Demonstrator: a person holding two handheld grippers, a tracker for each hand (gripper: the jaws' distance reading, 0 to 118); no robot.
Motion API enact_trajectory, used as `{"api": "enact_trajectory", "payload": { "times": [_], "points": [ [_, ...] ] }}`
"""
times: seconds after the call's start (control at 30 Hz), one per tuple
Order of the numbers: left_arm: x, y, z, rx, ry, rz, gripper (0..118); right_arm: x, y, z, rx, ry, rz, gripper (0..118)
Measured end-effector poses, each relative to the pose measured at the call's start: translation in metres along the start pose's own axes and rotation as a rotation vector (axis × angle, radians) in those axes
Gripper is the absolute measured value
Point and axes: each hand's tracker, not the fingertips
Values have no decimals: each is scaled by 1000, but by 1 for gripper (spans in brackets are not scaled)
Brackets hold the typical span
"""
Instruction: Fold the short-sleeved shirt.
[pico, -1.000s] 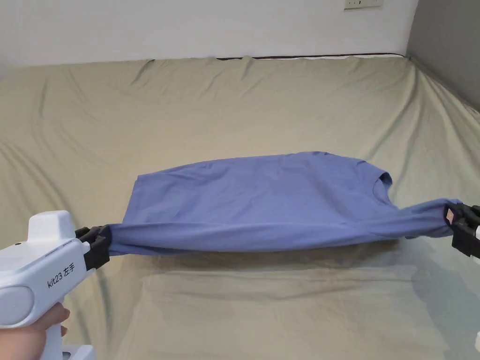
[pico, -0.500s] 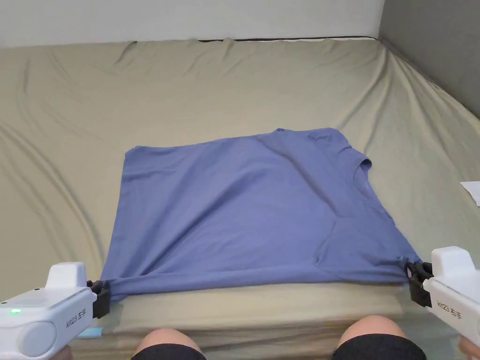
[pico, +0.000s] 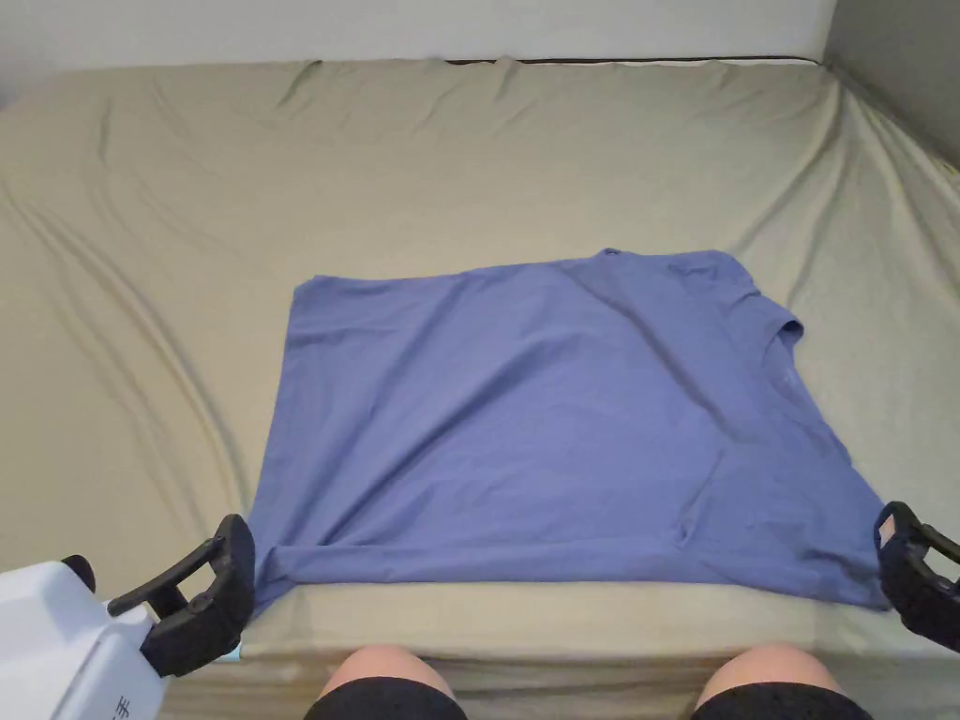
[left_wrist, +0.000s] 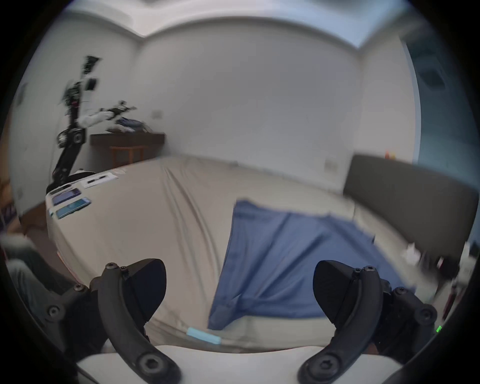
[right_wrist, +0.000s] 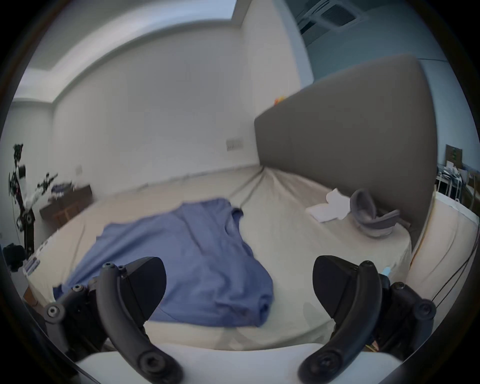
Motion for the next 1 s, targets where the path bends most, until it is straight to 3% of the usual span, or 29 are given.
{"api": "enact_trajectory", "payload": {
  "times": [0.07,0.1,0.13,0.17,0.2,0.23,0.3,0.4,0.57,0.6,0.63,0.67,0.7,0.73,0.83,0.93,0.97,1.0],
  "points": [
    [8,-1,17,16,-23,-27,82,-15,1,11,-13,55,69,81],
    [12,-1,20,-1,-51,-74,82,-22,3,14,-14,86,109,81],
    [16,-3,21,-37,-79,-152,50,-29,5,19,-6,106,144,49],
    [20,-7,22,-44,-80,-216,1,-39,3,25,-1,122,160,5],
    [23,-13,25,-33,-42,-246,0,-42,3,30,-11,124,144,1],
    [23,-13,25,-31,-17,-259,0,-45,4,36,63,152,215,1],
    [18,-22,25,-67,-81,-249,0,-48,1,42,-10,193,178,0],
    [13,-39,23,-154,-73,-238,0,-50,-2,49,42,241,304,0],
    [4,-56,-8,-288,-30,-206,0,-39,-2,42,2,219,322,0],
    [4,-58,-19,-318,-2,-210,16,-36,-2,39,-5,208,317,0],
    [3,-57,-33,-348,20,-206,49,-32,-2,36,-20,201,302,0],
    [1,-58,-47,-358,33,-193,98,-28,-1,33,-35,193,285,0],
    [-1,-60,-60,-374,38,-192,117,-25,-1,30,-39,187,278,0],
    [-2,-62,-74,-417,43,-210,115,-21,-1,27,-45,180,274,0],
    [4,-65,-101,-430,50,-243,91,-11,0,19,-72,163,261,0],
    [0,-76,-118,-464,16,-254,17,0,-1,12,-91,142,262,0],
    [0,-84,-121,-507,-10,-279,4,-1,-2,12,-108,139,261,0],
    [1,-89,-123,-543,-14,-298,2,0,-3,12,-119,135,257,0]
  ]
}}
